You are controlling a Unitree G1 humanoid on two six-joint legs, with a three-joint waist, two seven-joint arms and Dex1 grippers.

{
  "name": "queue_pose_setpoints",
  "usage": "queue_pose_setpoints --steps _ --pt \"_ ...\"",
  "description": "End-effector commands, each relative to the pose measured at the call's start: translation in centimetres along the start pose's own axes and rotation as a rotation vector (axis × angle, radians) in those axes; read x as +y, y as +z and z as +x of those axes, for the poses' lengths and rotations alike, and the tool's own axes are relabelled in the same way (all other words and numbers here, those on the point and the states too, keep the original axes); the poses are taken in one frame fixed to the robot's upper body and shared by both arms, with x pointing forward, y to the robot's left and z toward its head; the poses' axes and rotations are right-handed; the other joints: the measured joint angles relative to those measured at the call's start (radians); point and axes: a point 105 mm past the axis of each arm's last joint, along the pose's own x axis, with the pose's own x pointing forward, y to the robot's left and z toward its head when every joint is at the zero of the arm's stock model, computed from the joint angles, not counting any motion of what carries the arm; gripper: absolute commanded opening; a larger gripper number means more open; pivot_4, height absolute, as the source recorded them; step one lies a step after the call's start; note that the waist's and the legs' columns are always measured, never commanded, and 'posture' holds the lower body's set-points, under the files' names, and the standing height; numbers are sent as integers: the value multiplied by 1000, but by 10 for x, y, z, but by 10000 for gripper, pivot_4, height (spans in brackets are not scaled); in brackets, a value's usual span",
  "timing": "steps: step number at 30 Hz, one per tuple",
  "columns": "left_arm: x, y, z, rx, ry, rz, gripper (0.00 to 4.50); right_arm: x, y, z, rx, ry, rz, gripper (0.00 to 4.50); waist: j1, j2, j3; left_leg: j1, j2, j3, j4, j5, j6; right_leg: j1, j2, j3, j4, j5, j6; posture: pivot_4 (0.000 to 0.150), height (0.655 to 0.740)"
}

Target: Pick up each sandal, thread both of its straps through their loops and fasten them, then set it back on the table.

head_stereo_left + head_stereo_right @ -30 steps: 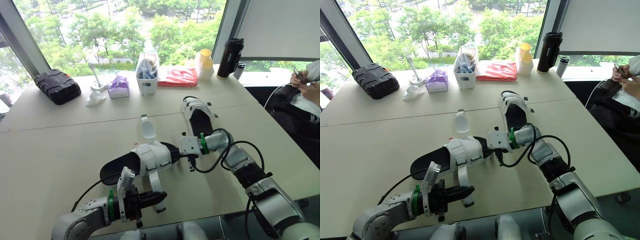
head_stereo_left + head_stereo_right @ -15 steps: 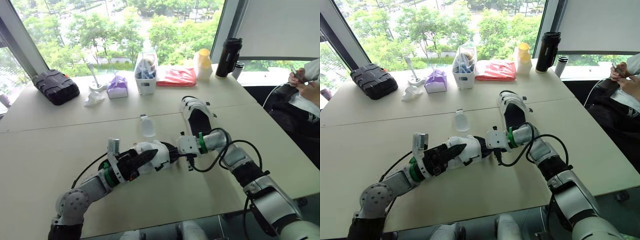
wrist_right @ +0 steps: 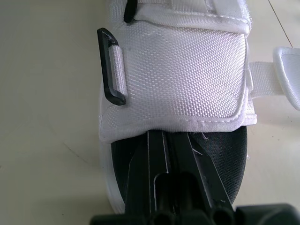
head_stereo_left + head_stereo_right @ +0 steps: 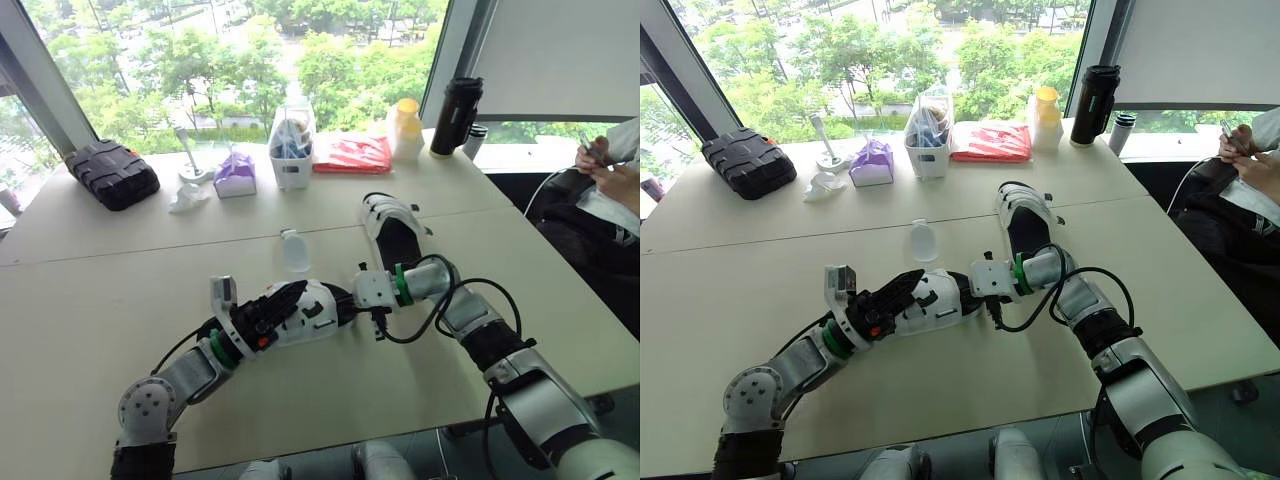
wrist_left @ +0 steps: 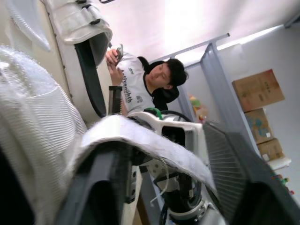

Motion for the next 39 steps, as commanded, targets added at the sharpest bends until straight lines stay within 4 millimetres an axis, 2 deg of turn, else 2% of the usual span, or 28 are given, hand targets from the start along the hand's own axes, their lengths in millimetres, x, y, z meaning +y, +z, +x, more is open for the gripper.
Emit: queue_pose_setpoints --steps 1,11,23,30,32,37,39 --pt "-4 14 1 -90 -5 -15 28993 8 -11 5 50 38 23 0 0 0 0 0 0 0 0 0 -1 0 0 0 0 0 0 1500 7400" --pt "4 40 5 -218 26 -56 28993 7 -10 6 47 38 19 0 0 0 0 0 0 1 0 2 -4 0 1 -1 0 1 -1 1500 7400" --pt "-19 54 10 -297 -127 -145 28993 6 -10 6 46 36 15 0 2 -2 1 -1 0 1 0 3 -5 0 1 -1 0 1 0 1500 7400" --pt "-22 57 8 -322 -134 -159 28993 5 -10 7 47 37 12 0 2 -3 1 -1 0 1 0 3 -6 0 1 -1 -1 1 0 1500 7400" --pt "-23 63 6 -351 -131 -147 28993 5 -10 7 46 38 11 0 2 -3 1 -1 0 1 0 3 -6 0 1 -1 -1 1 0 1500 7400" --pt "-40 92 -1 -423 -138 -51 28993 5 -10 8 45 38 12 0 2 -4 2 -1 0 1 0 3 -6 0 1 -1 -1 1 -1 1500 7400" --pt "-44 94 1 -333 -79 104 28993 5 -10 8 44 37 13 0 1 -4 2 -1 0 1 0 3 -6 0 1 -1 -1 1 -1 1500 7400"
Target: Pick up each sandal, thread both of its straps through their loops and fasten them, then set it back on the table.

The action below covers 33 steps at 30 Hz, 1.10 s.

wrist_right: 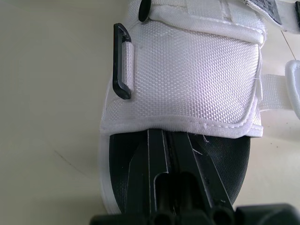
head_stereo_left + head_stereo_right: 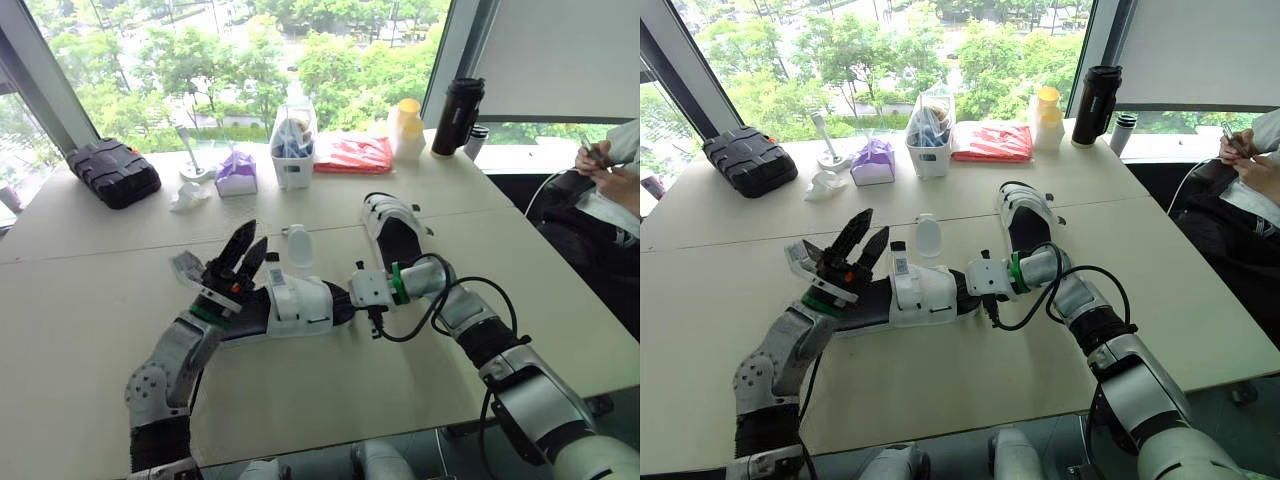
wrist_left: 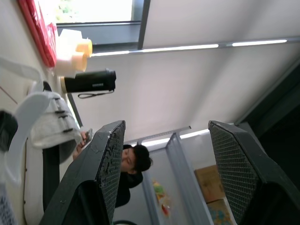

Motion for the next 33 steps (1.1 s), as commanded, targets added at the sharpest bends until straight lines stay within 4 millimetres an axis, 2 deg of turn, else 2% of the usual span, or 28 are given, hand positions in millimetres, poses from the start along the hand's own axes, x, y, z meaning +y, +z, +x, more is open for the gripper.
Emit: queue_pose_setpoints --steps 1,4,8,11,15,18,22,26,33 --pt "-21 6 5 140 -3 289 28993 8 -11 4 50 38 27 0 -2 -1 0 0 0 0 0 0 0 0 0 0 0 0 0 1500 7400" --pt "-14 2 5 326 45 499 28993 8 -10 4 47 36 26 0 -2 -1 0 0 0 0 -1 0 0 0 1 0 0 -1 -1 1500 7400" --pt "12 -13 -5 631 87 737 28993 7 -10 5 44 33 24 0 -3 -1 1 0 0 1 -1 0 0 0 1 0 0 -1 -2 1500 7400" --pt "27 -14 -8 757 79 798 28993 7 -9 6 42 31 23 0 -4 -1 1 0 0 1 -1 0 0 -1 1 0 0 -1 -3 1500 7400" --pt "39 -8 -12 862 74 788 28993 7 -8 8 40 29 21 0 -5 -1 1 -1 1 0 -2 0 0 -3 2 0 1 -1 -2 1500 7400" --pt "40 6 -11 844 84 755 28993 7 -8 8 39 28 20 0 -6 -1 1 -1 1 1 -2 0 0 -3 2 0 1 -1 -2 1500 7400" --pt "30 19 -11 814 53 684 28993 7 -8 8 40 24 19 0 -9 -1 1 -1 1 0 -2 0 0 -4 2 0 1 0 1 1500 7400" --pt "27 28 -7 785 67 709 28993 6 -9 8 42 21 19 0 -9 -2 1 -1 1 0 -2 0 0 -4 2 0 1 0 1 1500 7400" --pt "40 26 0 757 108 716 28993 6 -9 9 42 19 15 0 -13 -2 1 -1 1 -1 -2 0 0 -5 1 0 2 1 1 1500 7400"
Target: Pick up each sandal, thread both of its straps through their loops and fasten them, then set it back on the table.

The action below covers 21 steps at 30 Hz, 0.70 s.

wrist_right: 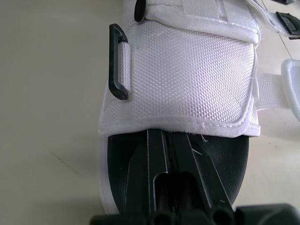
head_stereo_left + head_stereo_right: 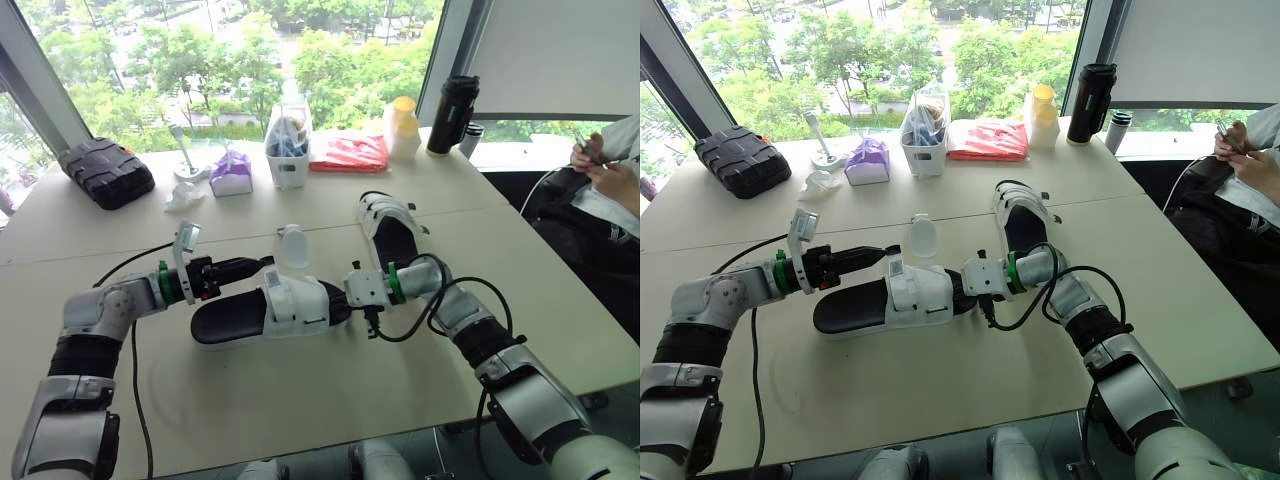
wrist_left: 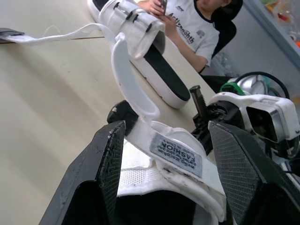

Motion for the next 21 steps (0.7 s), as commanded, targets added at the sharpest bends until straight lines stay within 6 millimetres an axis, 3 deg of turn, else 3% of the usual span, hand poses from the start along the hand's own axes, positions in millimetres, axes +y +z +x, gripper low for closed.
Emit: queue_pose_setpoints --steps 1,8,11,15,16,21 --pt "1 8 2 -27 8 36 28993 8 -13 4 60 32 23 0 -1 0 0 0 0 0 0 0 0 0 0 0 0 0 0 1500 7400" --pt "5 8 17 -34 6 35 28993 10 -14 2 65 33 22 0 -1 0 0 0 0 0 0 0 0 0 0 0 1 0 0 1500 7400" --pt "5 10 21 -43 -2 32 21549 10 -14 2 67 33 22 0 -1 0 0 0 0 0 0 0 0 0 0 0 1 0 0 1500 7400" --pt "3 11 25 -40 -17 27 3423 10 -15 1 70 33 22 0 -2 0 0 0 0 0 0 0 0 0 0 0 1 0 0 1500 7400" --pt "3 11 25 -40 -18 26 691 10 -15 1 71 33 22 0 -2 0 0 0 0 0 0 0 0 0 0 0 1 0 0 1500 7400" --pt "1 16 23 -59 -29 14 691 10 -16 1 73 33 21 0 -2 0 0 0 0 0 0 0 0 0 0 0 1 0 0 1500 7400"
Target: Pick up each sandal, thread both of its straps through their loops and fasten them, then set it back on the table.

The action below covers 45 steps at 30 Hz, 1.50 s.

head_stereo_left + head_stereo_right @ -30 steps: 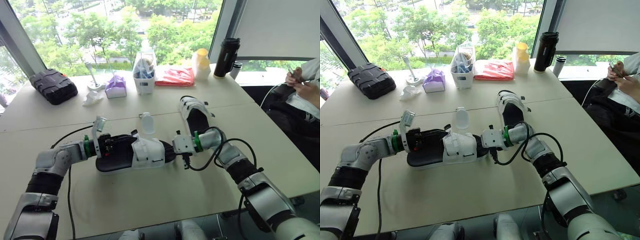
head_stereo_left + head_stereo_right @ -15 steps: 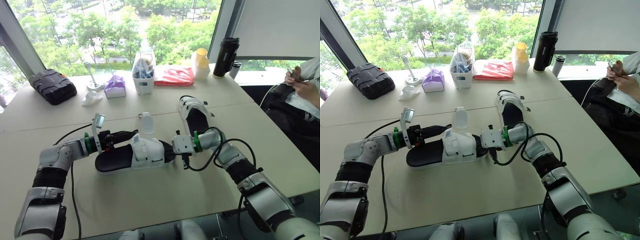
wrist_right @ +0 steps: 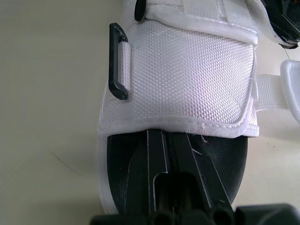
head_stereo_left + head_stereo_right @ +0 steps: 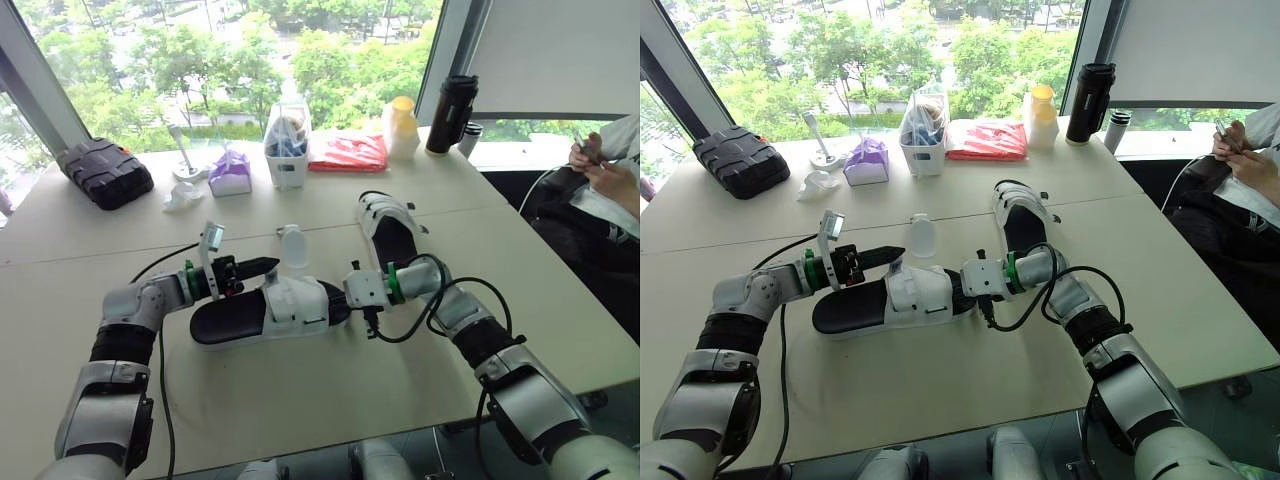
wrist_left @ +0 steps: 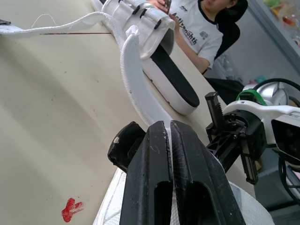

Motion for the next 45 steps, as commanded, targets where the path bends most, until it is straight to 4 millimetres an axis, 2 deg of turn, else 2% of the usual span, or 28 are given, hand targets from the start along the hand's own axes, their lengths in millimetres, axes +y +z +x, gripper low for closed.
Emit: queue_pose_setpoints --steps 1,9,12,16,23,35,38,42,43,45 --pt "-6 21 -4 -60 -12 36 691 11 -16 1 70 36 31 0 0 0 0 0 0 0 0 0 0 0 0 0 0 0 0 1500 7400" --pt "5 39 -18 -166 52 -39 691 10 -16 2 70 36 28 0 -1 0 0 0 0 0 0 0 0 0 0 0 0 0 0 1500 7400" --pt "10 39 -21 -185 75 -91 13480 10 -16 2 71 39 26 0 -1 0 0 0 0 -1 0 0 0 0 0 0 0 0 0 1500 7400" --pt "17 30 -23 -183 92 -189 32111 10 -16 3 74 42 17 0 -2 0 0 0 0 -1 0 0 0 0 0 0 0 0 0 1500 7400" --pt "13 12 -10 -140 53 -261 32111 10 -17 3 75 41 16 0 -3 0 0 0 0 -1 0 0 0 0 0 0 1 0 0 1500 7400" --pt "6 5 4 -104 16 -266 32111 10 -17 2 78 37 17 0 -4 0 0 0 0 -1 0 0 -1 0 0 0 1 0 0 1500 7400" --pt "4 3 3 -85 1 -264 23357 10 -17 2 77 36 19 0 -4 0 0 0 0 -1 0 0 -1 0 0 0 1 0 0 1500 7400" --pt "3 5 1 -95 -4 -259 3451 10 -17 2 76 37 19 0 -4 0 0 0 0 -1 0 0 -1 0 0 0 1 0 0 1500 7400" --pt "3 7 0 -100 -2 -256 500 10 -17 2 76 37 19 0 -4 0 0 0 0 -1 0 0 -1 0 0 0 1 0 0 1500 7400" --pt "3 10 -2 -107 -3 -249 500 10 -17 3 75 37 20 0 -4 0 0 0 0 -1 0 0 -1 0 0 0 1 0 0 1500 7400"
